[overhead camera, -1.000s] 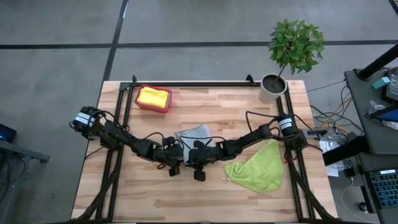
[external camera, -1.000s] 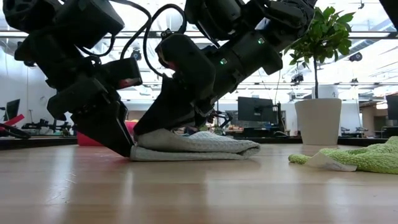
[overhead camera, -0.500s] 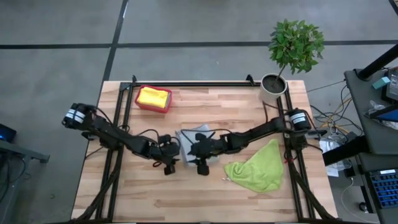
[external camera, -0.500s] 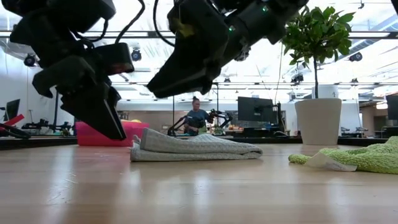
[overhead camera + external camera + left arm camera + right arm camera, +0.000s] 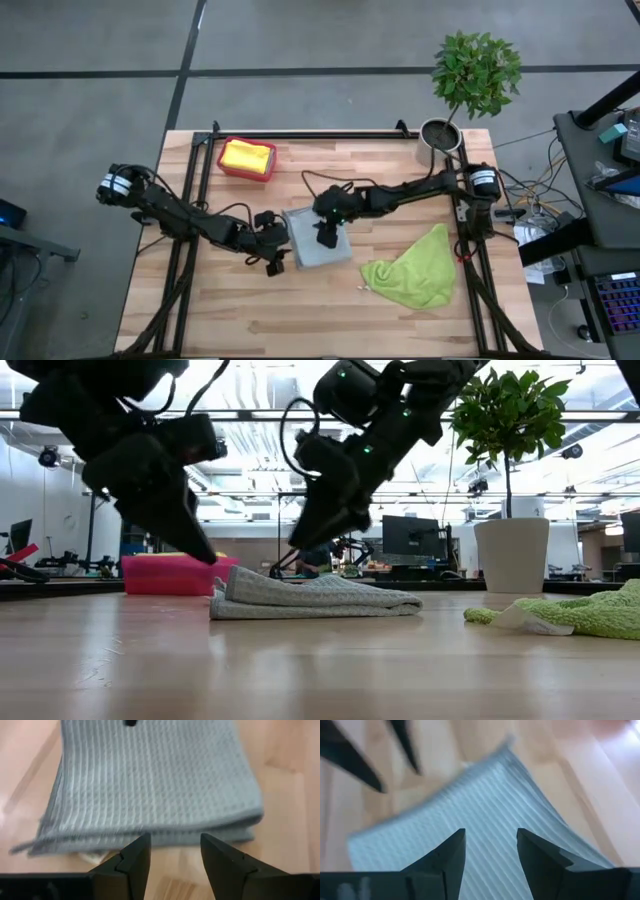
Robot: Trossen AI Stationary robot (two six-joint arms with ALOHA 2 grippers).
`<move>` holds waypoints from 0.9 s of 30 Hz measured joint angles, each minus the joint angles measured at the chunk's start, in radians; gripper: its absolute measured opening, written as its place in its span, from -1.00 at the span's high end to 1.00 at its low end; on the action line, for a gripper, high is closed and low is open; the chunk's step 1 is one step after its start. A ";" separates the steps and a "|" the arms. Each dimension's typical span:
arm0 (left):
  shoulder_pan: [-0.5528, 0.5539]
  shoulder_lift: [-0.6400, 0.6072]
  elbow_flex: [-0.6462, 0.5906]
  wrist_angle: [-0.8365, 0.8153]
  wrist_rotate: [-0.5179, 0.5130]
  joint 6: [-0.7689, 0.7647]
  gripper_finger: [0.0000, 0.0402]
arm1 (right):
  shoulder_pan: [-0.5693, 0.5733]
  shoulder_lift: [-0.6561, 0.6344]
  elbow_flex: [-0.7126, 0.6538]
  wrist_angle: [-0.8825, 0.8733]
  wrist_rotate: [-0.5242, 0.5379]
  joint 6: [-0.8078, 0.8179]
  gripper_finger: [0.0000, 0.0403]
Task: Fold microfiber towels
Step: Fold the gray microfiber cloth
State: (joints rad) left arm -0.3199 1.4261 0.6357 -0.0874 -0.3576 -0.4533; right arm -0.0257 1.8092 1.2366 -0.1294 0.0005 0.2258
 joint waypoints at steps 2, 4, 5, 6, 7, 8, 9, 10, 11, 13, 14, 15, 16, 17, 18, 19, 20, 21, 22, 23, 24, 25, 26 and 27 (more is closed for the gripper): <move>0.000 0.004 0.000 0.047 -0.012 0.019 0.22 | -0.007 -0.016 0.000 -0.069 0.004 0.022 0.17; 0.001 0.012 0.000 0.103 -0.019 0.043 0.22 | -0.007 -0.035 -0.008 -0.106 0.002 0.029 0.17; 0.001 0.014 -0.001 0.122 -0.020 0.049 0.22 | -0.005 -0.049 -0.014 -0.122 -0.001 0.022 0.18; 0.002 0.020 -0.001 0.144 -0.021 0.057 0.22 | -0.003 -0.064 -0.019 -0.136 -0.001 0.007 0.18; 0.004 0.025 0.000 0.157 -0.021 0.066 0.22 | 0.003 -0.079 -0.025 -0.146 -0.001 -0.013 0.19; 0.004 0.029 -0.001 0.158 -0.021 0.070 0.22 | 0.008 -0.097 -0.032 -0.157 0.000 -0.023 0.19; 0.005 0.033 -0.001 0.160 -0.021 0.072 0.22 | 0.013 -0.113 -0.043 -0.168 0.000 -0.025 0.20; 0.007 0.038 -0.001 0.168 -0.022 0.072 0.22 | 0.016 -0.132 -0.056 -0.175 0.000 -0.021 0.21; 0.009 0.041 0.000 0.176 -0.026 0.073 0.22 | 0.020 -0.149 -0.073 -0.177 0.000 -0.018 0.21; 0.013 0.042 -0.003 0.182 -0.049 0.078 0.22 | 0.037 -0.187 -0.109 -0.175 0.001 -0.053 0.22; 0.015 0.042 -0.003 0.185 -0.069 0.091 0.22 | 0.050 -0.208 -0.131 -0.171 0.002 -0.087 0.22; 0.015 0.042 -0.003 0.184 -0.092 0.103 0.22 | 0.067 -0.224 -0.151 -0.162 0.000 -0.116 0.22; 0.015 0.042 -0.003 0.183 -0.112 0.122 0.22 | 0.085 -0.236 -0.169 -0.142 -0.001 -0.140 0.22; 0.015 0.042 -0.004 0.183 -0.131 0.144 0.22 | 0.102 -0.244 -0.185 -0.114 -0.001 -0.162 0.22; 0.016 0.042 -0.004 0.184 -0.148 0.159 0.22 | 0.120 -0.247 -0.202 -0.089 -0.001 -0.176 0.22; 0.018 0.042 -0.002 0.185 -0.158 0.174 0.22 | 0.137 -0.246 -0.218 -0.058 -0.001 -0.184 0.22; 0.019 0.042 -0.001 0.185 -0.161 0.180 0.22 | 0.152 -0.244 -0.231 -0.020 -0.001 -0.184 0.22; 0.022 0.042 -0.001 0.185 -0.167 0.181 0.22 | 0.166 -0.236 -0.240 0.022 -0.001 -0.181 0.22; 0.025 0.042 -0.001 0.185 -0.168 0.180 0.22 | 0.177 -0.225 -0.243 0.053 -0.001 -0.172 0.21; 0.026 0.042 -0.002 0.185 -0.168 0.175 0.22 | 0.187 -0.213 -0.243 0.067 -0.001 -0.164 0.20; 0.026 0.042 -0.002 0.184 -0.168 0.175 0.22 | 0.195 -0.197 -0.237 0.067 -0.001 -0.151 0.18; 0.026 0.042 -0.002 0.184 -0.169 0.175 0.22 | 0.201 -0.176 -0.228 0.063 -0.001 -0.138 0.16; 0.026 0.042 -0.002 0.184 -0.169 0.175 0.22 | 0.208 -0.155 -0.217 0.060 -0.001 -0.128 0.13; 0.026 0.042 -0.002 0.184 -0.169 0.174 0.22 | 0.214 -0.134 -0.206 0.055 -0.001 -0.121 0.09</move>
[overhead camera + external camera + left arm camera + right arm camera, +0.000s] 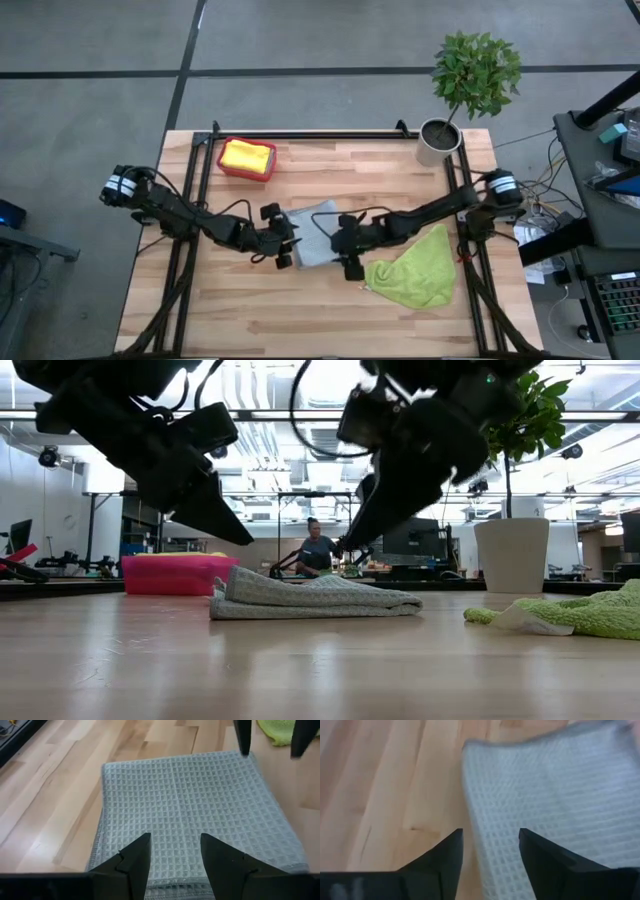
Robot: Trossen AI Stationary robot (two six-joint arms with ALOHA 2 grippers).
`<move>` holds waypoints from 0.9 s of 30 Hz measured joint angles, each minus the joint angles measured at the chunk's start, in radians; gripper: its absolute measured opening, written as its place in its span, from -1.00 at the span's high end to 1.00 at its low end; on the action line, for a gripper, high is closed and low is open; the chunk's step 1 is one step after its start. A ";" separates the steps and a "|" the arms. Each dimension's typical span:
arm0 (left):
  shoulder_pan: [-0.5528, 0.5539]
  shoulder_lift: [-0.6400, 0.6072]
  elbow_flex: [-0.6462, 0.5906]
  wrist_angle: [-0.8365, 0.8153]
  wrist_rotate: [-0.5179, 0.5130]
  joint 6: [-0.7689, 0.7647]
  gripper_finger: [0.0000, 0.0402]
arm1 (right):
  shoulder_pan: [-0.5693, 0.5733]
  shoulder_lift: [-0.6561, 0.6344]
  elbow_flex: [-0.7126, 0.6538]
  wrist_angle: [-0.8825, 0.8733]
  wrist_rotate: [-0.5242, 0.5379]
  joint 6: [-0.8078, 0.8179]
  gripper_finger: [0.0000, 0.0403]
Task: Fold microfiber towels
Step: Fold the gray microfiber cloth
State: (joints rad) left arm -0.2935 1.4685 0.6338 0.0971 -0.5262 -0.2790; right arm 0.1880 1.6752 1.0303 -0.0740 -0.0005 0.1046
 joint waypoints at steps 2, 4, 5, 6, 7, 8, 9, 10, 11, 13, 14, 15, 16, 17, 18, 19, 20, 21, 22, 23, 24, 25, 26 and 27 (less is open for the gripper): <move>0.000 0.000 0.001 0.001 0.000 0.000 0.22 | 0.012 0.037 0.027 -0.002 0.000 -0.002 0.03; 0.000 0.000 0.001 0.000 0.000 -0.001 0.22 | 0.022 0.068 0.051 0.005 0.001 -0.021 -0.03; 0.000 0.000 0.001 0.000 0.000 -0.001 0.22 | 0.027 0.082 0.061 0.002 0.000 -0.031 -0.05; 0.000 0.000 0.001 0.000 0.000 -0.001 0.22 | 0.030 0.095 0.070 -0.002 0.001 -0.037 -0.06; 0.000 0.000 0.001 0.000 0.000 -0.001 0.22 | 0.031 0.106 0.077 -0.004 0.000 -0.038 -0.07; 0.000 0.000 0.001 0.000 0.000 -0.001 0.22 | 0.032 0.115 0.084 -0.005 0.000 -0.040 -0.08; 0.000 0.000 0.001 0.000 0.000 -0.001 0.22 | 0.032 0.121 0.089 -0.006 0.000 -0.044 -0.08; 0.000 0.000 0.001 0.000 0.000 -0.001 0.22 | 0.031 0.126 0.093 -0.004 0.001 -0.048 -0.09; 0.000 0.000 0.001 0.001 0.000 -0.001 0.22 | 0.030 0.129 0.095 0.000 0.001 -0.052 -0.09; 0.001 0.000 0.001 0.000 -0.005 0.004 0.22 | 0.029 0.136 0.095 0.004 0.003 -0.054 -0.09; 0.002 0.000 0.001 0.000 -0.007 0.008 0.22 | 0.029 0.141 0.094 0.004 0.004 -0.054 -0.09; 0.003 0.000 0.001 0.000 -0.010 0.014 0.22 | 0.028 0.143 0.094 0.003 0.003 -0.054 -0.09; 0.005 0.000 0.001 0.001 -0.013 0.021 0.22 | 0.028 0.147 0.094 0.003 0.003 -0.055 -0.09; 0.005 0.000 0.001 0.000 -0.021 0.024 0.22 | 0.028 0.150 0.094 0.007 0.003 -0.056 -0.09; 0.006 0.000 0.001 0.000 -0.032 0.028 0.22 | 0.028 0.154 0.094 0.014 0.003 -0.062 -0.09; 0.009 0.000 0.001 0.000 -0.035 0.031 0.22 | 0.028 0.161 0.094 0.018 0.003 -0.064 -0.09; 0.011 0.000 0.001 0.000 -0.037 0.032 0.22 | 0.028 0.174 0.094 0.029 0.003 -0.066 -0.09; 0.015 0.000 0.001 0.000 -0.038 0.032 0.22 | 0.028 0.186 0.094 0.042 0.003 -0.064 -0.09; 0.017 0.000 0.001 0.000 -0.038 0.033 0.22 | 0.028 0.197 0.094 0.048 0.005 -0.063 -0.09; 0.018 0.000 0.001 0.000 -0.038 0.033 0.22 | 0.028 0.210 0.093 0.054 0.017 -0.059 -0.09; 0.019 -0.001 0.001 0.001 -0.038 0.033 0.22 | 0.028 0.218 0.093 0.064 0.028 -0.055 -0.09; 0.019 -0.001 0.001 0.000 -0.039 0.033 0.22 | 0.028 0.221 0.093 0.067 0.043 -0.054 -0.09; 0.019 -0.001 0.001 0.000 -0.040 0.033 0.22 | 0.028 0.226 0.094 0.073 0.054 -0.054 -0.09; 0.019 -0.001 0.001 0.001 -0.040 0.033 0.22 | 0.026 0.234 0.094 0.077 0.051 -0.053 -0.08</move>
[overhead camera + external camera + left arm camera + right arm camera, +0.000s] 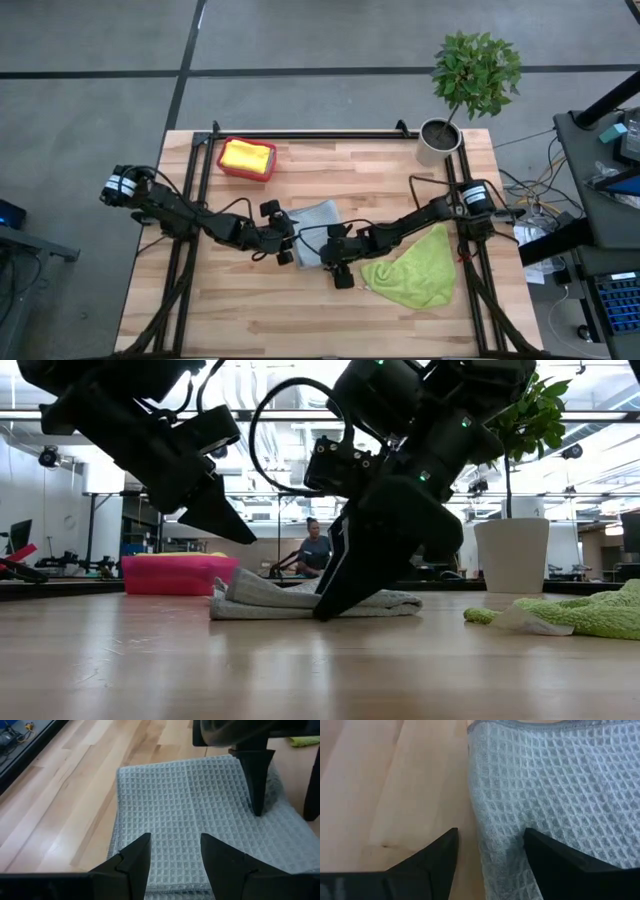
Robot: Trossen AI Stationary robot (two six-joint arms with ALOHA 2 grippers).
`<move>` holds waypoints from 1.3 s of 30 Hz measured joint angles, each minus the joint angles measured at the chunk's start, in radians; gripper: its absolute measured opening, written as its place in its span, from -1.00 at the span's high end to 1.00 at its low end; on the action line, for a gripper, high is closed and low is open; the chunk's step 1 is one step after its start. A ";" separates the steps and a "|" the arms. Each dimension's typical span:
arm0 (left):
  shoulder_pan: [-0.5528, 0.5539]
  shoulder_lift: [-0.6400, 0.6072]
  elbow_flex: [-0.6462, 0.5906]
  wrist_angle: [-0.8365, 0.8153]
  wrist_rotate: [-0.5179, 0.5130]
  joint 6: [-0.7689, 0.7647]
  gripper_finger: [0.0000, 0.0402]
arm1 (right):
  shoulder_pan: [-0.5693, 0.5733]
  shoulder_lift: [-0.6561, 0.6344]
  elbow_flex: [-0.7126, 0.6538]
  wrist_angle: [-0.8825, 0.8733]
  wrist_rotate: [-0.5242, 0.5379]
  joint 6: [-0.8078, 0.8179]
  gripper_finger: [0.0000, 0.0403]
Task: Fold microfiber towels
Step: Fold the gray microfiber cloth
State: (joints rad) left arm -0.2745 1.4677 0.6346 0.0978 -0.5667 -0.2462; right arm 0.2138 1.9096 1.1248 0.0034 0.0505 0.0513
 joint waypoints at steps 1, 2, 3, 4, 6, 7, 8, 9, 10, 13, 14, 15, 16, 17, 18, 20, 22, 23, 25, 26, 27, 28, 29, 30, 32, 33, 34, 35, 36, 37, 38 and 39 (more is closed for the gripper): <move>0.000 0.000 0.000 -0.001 0.000 0.000 0.22 | -0.001 0.002 0.000 -0.001 -0.001 0.001 -0.07; 0.000 0.000 0.000 0.000 0.000 0.000 0.22 | -0.003 0.007 0.000 -0.001 -0.003 0.001 -0.04; 0.000 0.000 0.000 -0.001 0.000 0.001 0.22 | -0.004 0.014 0.001 -0.001 -0.004 0.001 0.00; 0.000 0.000 0.000 0.000 0.000 0.001 0.22 | -0.006 0.018 0.001 0.000 -0.005 0.000 0.06; 0.001 0.000 0.000 -0.001 0.000 0.001 0.22 | -0.009 0.031 0.002 0.003 -0.006 0.000 0.19; 0.002 0.000 0.000 0.000 0.000 0.001 0.22 | -0.010 0.034 0.002 0.005 -0.006 0.000 0.27; 0.002 0.000 0.000 -0.001 0.000 0.001 0.22 | -0.011 0.038 0.003 0.007 -0.005 -0.005 0.35; 0.003 0.000 0.000 -0.001 0.000 0.001 0.22 | -0.012 0.043 0.003 0.009 -0.005 -0.010 0.43; 0.005 0.000 0.000 0.000 0.000 0.001 0.22 | -0.012 0.043 0.003 0.010 -0.004 -0.013 0.52; 0.007 0.000 0.000 -0.001 0.000 0.001 0.22 | -0.012 0.038 0.002 0.010 0.001 -0.037 0.73; 0.009 0.000 0.000 -0.001 0.000 0.001 0.22 | -0.012 0.031 0.002 0.009 0.000 -0.042 0.79; 0.011 0.000 0.000 -0.001 0.000 0.002 0.22 | -0.013 0.023 0.002 0.007 -0.005 -0.045 0.84; 0.013 0.000 -0.001 -0.001 0.000 0.003 0.22 | -0.014 0.013 0.001 0.005 -0.015 -0.045 0.89; 0.018 0.000 -0.002 -0.001 0.000 0.008 0.22 | -0.015 0.001 -0.001 -0.007 -0.027 -0.046 0.92; 0.022 0.000 -0.003 -0.001 0.000 0.017 0.22 | -0.015 -0.012 -0.003 -0.018 -0.042 -0.045 0.93; 0.035 0.013 -0.003 0.002 0.000 0.026 0.22 | -0.015 -0.037 -0.006 -0.042 -0.052 -0.044 0.94; 0.049 0.031 -0.005 -0.003 0.001 0.037 0.22 | -0.015 -0.062 -0.006 -0.064 -0.070 -0.044 0.94; 0.058 0.046 -0.005 0.001 0.000 0.044 0.22 | -0.015 -0.078 -0.006 -0.082 -0.080 -0.040 0.94; 0.075 0.078 -0.005 0.000 0.000 0.048 0.22 | -0.015 -0.095 -0.003 -0.112 -0.085 -0.022 0.95; 0.084 0.096 -0.005 0.000 0.000 0.048 0.22 | -0.014 -0.101 -0.003 -0.133 -0.092 -0.018 0.95; 0.093 0.115 -0.005 0.001 0.000 0.048 0.22 | -0.014 -0.102 -0.004 -0.155 -0.109 -0.014 0.95; 0.100 0.134 -0.005 0.005 0.000 0.049 0.22 | -0.014 -0.103 -0.004 -0.168 -0.138 -0.008 0.95; 0.107 0.149 -0.005 0.008 0.000 0.053 0.22 | -0.015 -0.105 -0.005 -0.171 -0.173 -0.003 0.95; 0.114 0.160 -0.005 0.004 0.000 0.053 0.22 | -0.015 -0.108 -0.005 -0.170 -0.206 0.001 0.95; 0.124 0.184 -0.005 0.026 0.000 0.053 0.22 | -0.015 -0.115 -0.004 -0.163 -0.266 0.008 0.95; 0.125 0.191 -0.005 0.027 -0.001 0.053 0.22 | -0.014 -0.118 -0.002 -0.158 -0.293 0.015 0.95; 0.125 0.196 -0.005 0.033 0.001 0.053 0.22 | -0.014 -0.118 0.001 -0.159 -0.318 0.025 0.95; 0.124 0.203 -0.005 0.048 0.009 0.054 0.22 | -0.014 -0.119 0.005 -0.163 -0.340 0.034 0.95; 0.124 0.211 -0.004 0.060 0.015 0.053 0.22 | -0.014 -0.119 0.013 -0.170 -0.357 0.038 0.95; 0.123 0.214 -0.004 0.065 0.019 0.054 0.22 | -0.014 -0.119 0.025 -0.177 -0.371 0.042 0.95; 0.122 0.217 -0.004 0.073 0.035 0.053 0.22 | -0.014 -0.120 0.040 -0.184 -0.377 0.044 0.95; 0.120 0.224 -0.004 0.091 0.050 0.052 0.22 | -0.014 -0.121 0.058 -0.198 -0.380 0.044 0.94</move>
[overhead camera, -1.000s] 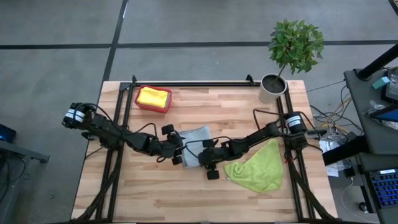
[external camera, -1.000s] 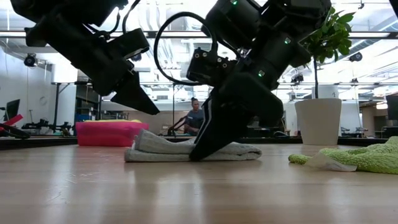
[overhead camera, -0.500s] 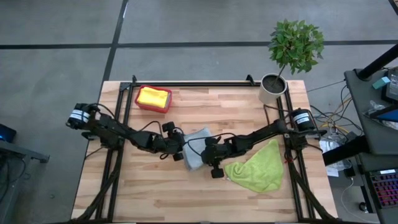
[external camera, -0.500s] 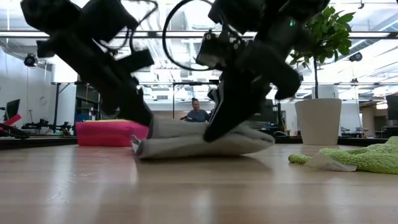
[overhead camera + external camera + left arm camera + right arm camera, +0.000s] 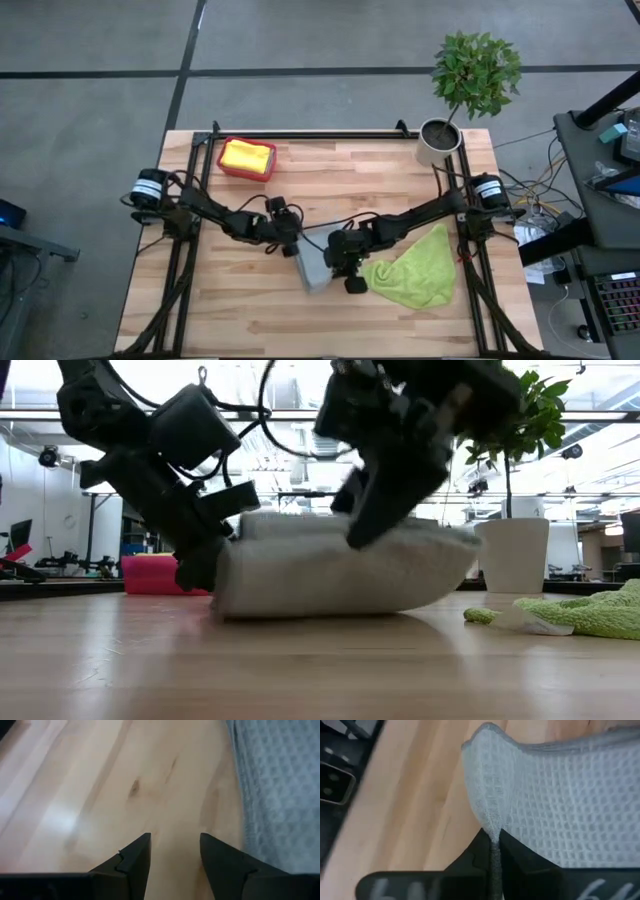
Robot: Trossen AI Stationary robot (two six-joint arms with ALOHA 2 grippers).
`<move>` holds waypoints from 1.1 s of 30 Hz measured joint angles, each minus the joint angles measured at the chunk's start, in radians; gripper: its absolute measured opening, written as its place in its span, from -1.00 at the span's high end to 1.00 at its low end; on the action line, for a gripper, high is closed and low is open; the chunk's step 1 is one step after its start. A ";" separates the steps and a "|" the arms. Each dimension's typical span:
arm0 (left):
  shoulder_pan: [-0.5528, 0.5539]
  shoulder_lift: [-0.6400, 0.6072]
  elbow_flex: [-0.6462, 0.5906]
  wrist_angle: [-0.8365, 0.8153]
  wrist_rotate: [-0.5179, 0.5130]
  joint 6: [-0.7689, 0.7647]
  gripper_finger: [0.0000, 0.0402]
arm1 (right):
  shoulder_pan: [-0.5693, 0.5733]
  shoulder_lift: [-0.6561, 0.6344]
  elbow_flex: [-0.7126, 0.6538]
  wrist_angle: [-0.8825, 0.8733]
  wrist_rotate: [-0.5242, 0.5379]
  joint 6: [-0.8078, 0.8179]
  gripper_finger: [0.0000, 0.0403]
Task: Fold microfiber towels
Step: Fold the gray microfiber cloth
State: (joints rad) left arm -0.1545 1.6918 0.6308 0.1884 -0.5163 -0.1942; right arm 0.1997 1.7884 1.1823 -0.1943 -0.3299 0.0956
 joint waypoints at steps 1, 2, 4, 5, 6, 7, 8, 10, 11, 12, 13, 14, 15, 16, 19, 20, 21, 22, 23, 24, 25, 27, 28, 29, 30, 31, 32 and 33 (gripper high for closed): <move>-0.002 0.003 0.001 0.015 0.014 0.000 0.22 | 0.000 -0.001 0.019 -0.024 -0.001 0.000 0.94; -0.005 0.004 0.001 0.023 0.036 0.001 0.22 | 0.000 -0.001 0.036 -0.045 -0.001 0.001 0.94; -0.014 0.010 0.001 0.055 0.072 0.012 0.22 | -0.003 -0.001 0.067 -0.087 -0.002 0.001 0.94; -0.020 0.011 0.001 0.067 0.087 0.022 0.22 | -0.006 -0.001 0.083 -0.111 -0.002 0.000 0.94; -0.025 0.011 0.001 0.075 0.096 0.034 0.22 | -0.009 -0.001 0.099 -0.130 -0.002 -0.002 0.94; -0.031 0.012 0.000 0.085 0.106 0.046 0.22 | -0.014 -0.001 0.115 -0.143 -0.003 -0.008 0.94; -0.037 0.013 0.000 0.096 0.120 0.053 0.22 | -0.018 -0.001 0.127 -0.155 -0.003 -0.014 0.94; -0.041 0.014 0.000 0.099 0.143 0.061 0.22 | -0.030 -0.003 0.142 -0.170 -0.003 -0.028 0.94; -0.043 0.014 0.000 0.100 0.147 0.062 0.22 | -0.037 -0.003 0.148 -0.170 -0.003 -0.030 0.94; -0.045 0.014 0.000 0.101 0.151 0.062 0.22 | -0.045 -0.003 0.153 -0.171 -0.003 -0.035 0.94; -0.045 0.014 0.000 0.101 0.156 0.061 0.22 | -0.052 -0.002 0.155 -0.170 -0.003 -0.041 0.94; -0.047 0.014 0.000 0.101 0.157 0.061 0.22 | -0.059 -0.002 0.158 -0.168 -0.003 -0.052 0.94; -0.048 0.014 0.000 0.102 0.157 0.061 0.22 | -0.067 -0.002 0.160 -0.167 -0.003 -0.060 0.94; -0.049 0.014 0.000 0.106 0.158 0.062 0.22 | -0.074 -0.002 0.160 -0.168 -0.003 -0.066 0.94; -0.049 0.014 0.000 0.120 0.170 0.064 0.22 | -0.096 0.000 0.155 -0.152 -0.002 -0.083 0.94; -0.049 0.016 0.001 0.120 0.172 0.070 0.22 | -0.103 0.000 0.153 -0.144 -0.003 -0.086 0.94; -0.049 0.020 0.004 0.124 0.174 0.070 0.22 | -0.110 0.000 0.153 -0.137 -0.002 -0.089 0.94; -0.049 0.023 0.005 0.126 0.178 0.071 0.22 | -0.116 0.000 0.153 -0.131 -0.002 -0.091 0.94; -0.049 0.023 0.005 0.126 0.178 0.071 0.22 | -0.122 0.000 0.153 -0.129 -0.002 -0.096 0.94; -0.049 0.023 0.005 0.128 0.178 0.071 0.22 | -0.127 0.000 0.151 -0.127 -0.002 -0.104 0.94; -0.049 0.022 0.005 0.129 0.178 0.071 0.22 | -0.132 0.000 0.148 -0.123 -0.002 -0.112 0.94; -0.049 0.022 0.003 0.126 0.178 0.071 0.22 | -0.141 0.000 0.142 -0.121 -0.001 -0.122 0.94; -0.049 0.022 0.004 0.126 0.178 0.071 0.22 | -0.144 0.001 0.139 -0.119 -0.001 -0.123 0.94; -0.049 0.022 0.004 0.126 0.178 0.072 0.22 | -0.148 0.001 0.138 -0.115 -0.001 -0.126 0.94; -0.049 0.022 0.005 0.126 0.178 0.073 0.22 | -0.150 0.002 0.136 -0.109 0.000 -0.132 0.94; -0.049 0.022 0.005 0.126 0.178 0.074 0.22 | -0.153 0.009 0.135 -0.104 -0.001 -0.137 0.94; -0.049 0.022 0.005 0.127 0.178 0.075 0.22 | -0.154 0.015 0.135 -0.099 -0.001 -0.140 0.94; -0.049 0.022 0.004 0.128 0.178 0.075 0.22 | -0.155 0.024 0.135 -0.099 -0.001 -0.141 0.94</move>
State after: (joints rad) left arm -0.2031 1.7142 0.6350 0.3161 -0.3382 -0.1192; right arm 0.0445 1.8120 1.3170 -0.2931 -0.3313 -0.0456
